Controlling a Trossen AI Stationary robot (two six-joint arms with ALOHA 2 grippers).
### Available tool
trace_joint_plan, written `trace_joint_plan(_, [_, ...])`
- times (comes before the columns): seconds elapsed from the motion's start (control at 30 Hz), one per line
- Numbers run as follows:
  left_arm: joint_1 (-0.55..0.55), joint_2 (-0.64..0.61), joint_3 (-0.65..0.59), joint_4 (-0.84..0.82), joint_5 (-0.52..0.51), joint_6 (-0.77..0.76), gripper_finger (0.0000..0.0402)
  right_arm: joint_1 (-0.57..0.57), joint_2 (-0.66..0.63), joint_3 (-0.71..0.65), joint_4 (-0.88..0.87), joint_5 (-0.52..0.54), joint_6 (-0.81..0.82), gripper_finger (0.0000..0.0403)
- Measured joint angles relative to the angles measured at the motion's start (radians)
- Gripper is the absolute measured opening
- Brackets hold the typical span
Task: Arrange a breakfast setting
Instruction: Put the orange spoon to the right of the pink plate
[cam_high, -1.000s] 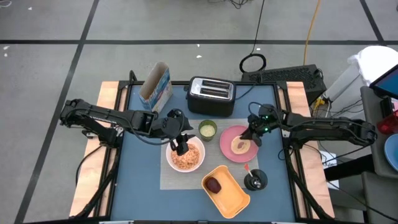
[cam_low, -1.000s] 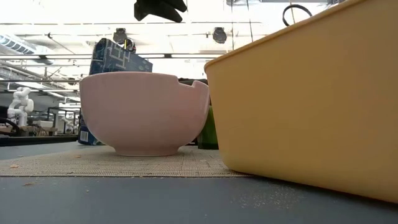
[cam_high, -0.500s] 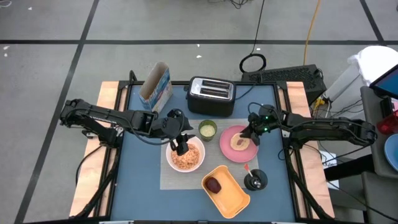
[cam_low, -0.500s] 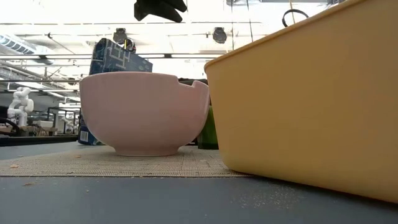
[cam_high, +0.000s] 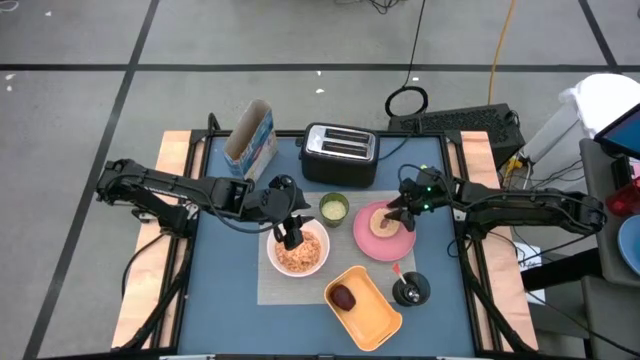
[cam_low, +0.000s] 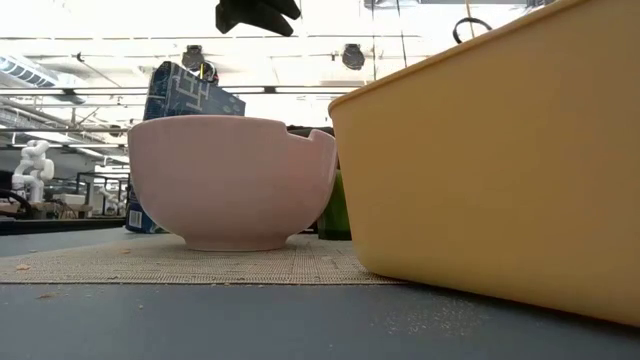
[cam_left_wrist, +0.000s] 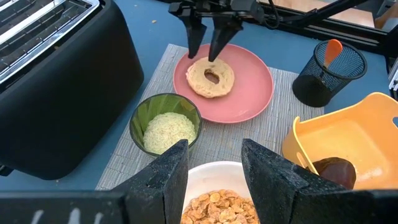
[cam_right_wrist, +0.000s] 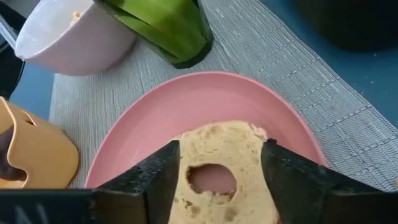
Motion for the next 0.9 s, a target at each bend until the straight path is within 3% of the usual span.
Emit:
trace_joint_plan(0.33, [0.000,0.000,0.000,0.000,0.000,0.000,0.0154,0.000,0.000,0.000,0.169,-0.015,0.000,0.0258])
trace_joint_plan(0.67, [0.000,0.000,0.000,0.000,0.000,0.000,0.0154,0.000,-0.048,0.000,0.473,-0.226,0.060,0.0257])
trace_joint_plan(0.9, [0.000,0.000,0.000,0.000,0.000,0.000,0.0154,0.018,-0.136,0.001,0.551,-0.349,0.166,0.0256])
